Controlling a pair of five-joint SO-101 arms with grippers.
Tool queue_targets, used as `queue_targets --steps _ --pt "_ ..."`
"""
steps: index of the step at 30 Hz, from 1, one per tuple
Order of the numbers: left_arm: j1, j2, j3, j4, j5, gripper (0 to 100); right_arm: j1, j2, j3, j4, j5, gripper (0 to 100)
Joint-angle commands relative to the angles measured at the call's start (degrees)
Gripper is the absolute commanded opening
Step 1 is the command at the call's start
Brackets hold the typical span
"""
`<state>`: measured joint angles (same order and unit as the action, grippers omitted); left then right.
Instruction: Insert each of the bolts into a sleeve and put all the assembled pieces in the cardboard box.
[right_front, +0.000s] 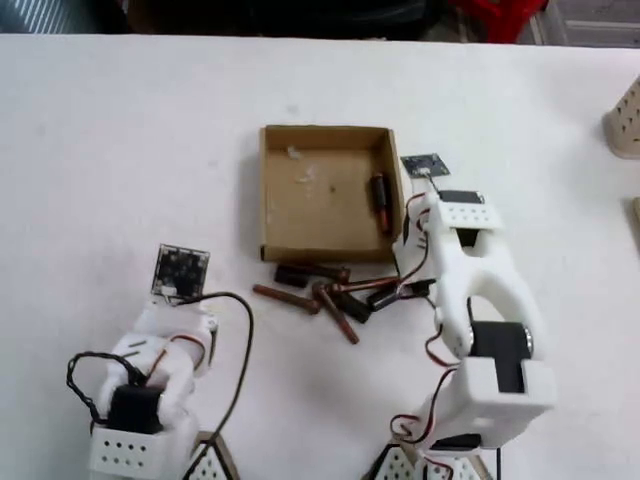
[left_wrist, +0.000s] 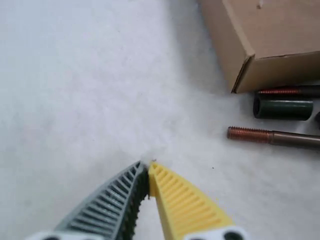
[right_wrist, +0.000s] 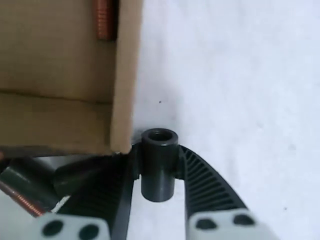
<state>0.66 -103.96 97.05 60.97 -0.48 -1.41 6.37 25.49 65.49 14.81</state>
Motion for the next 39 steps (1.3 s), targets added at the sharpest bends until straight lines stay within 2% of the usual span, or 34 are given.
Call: queue_targets --steps 1,4,7,14,22,26,34,39 --pt "-0.57 -0.75 -0.09 -0.09 -0.53 3 2.33 -7.08 -0.62 3.74 -0.97 1.7" --pt "-0.57 -0.75 -0.09 -0.09 -0.53 3 4.79 -9.98 0.70 5.32 -0.79 1.7" --pt "-0.57 -0.75 -0.09 -0.09 -0.53 3 7.08 -12.35 5.10 2.51 -0.70 1.8" --pt "-0.22 -0.75 -0.09 -0.09 -0.53 3 7.96 -19.91 18.73 -14.64 -1.14 1.8" --pt "-0.48 -0.75 -0.09 -0.09 -0.53 3 7.87 -27.91 19.87 -17.71 -1.14 1.8" --pt "-0.22 -0.75 -0.09 -0.09 -0.53 3 7.78 -30.46 21.45 -23.08 -1.14 1.8" --pt "-0.13 -0.75 -0.09 -0.09 -0.18 3 3.03 -38.81 34.73 -38.20 -1.23 1.8" --pt "-0.13 -0.75 -0.26 -0.09 -0.09 3 -0.57 -45.85 40.35 -41.45 -1.23 1.7"
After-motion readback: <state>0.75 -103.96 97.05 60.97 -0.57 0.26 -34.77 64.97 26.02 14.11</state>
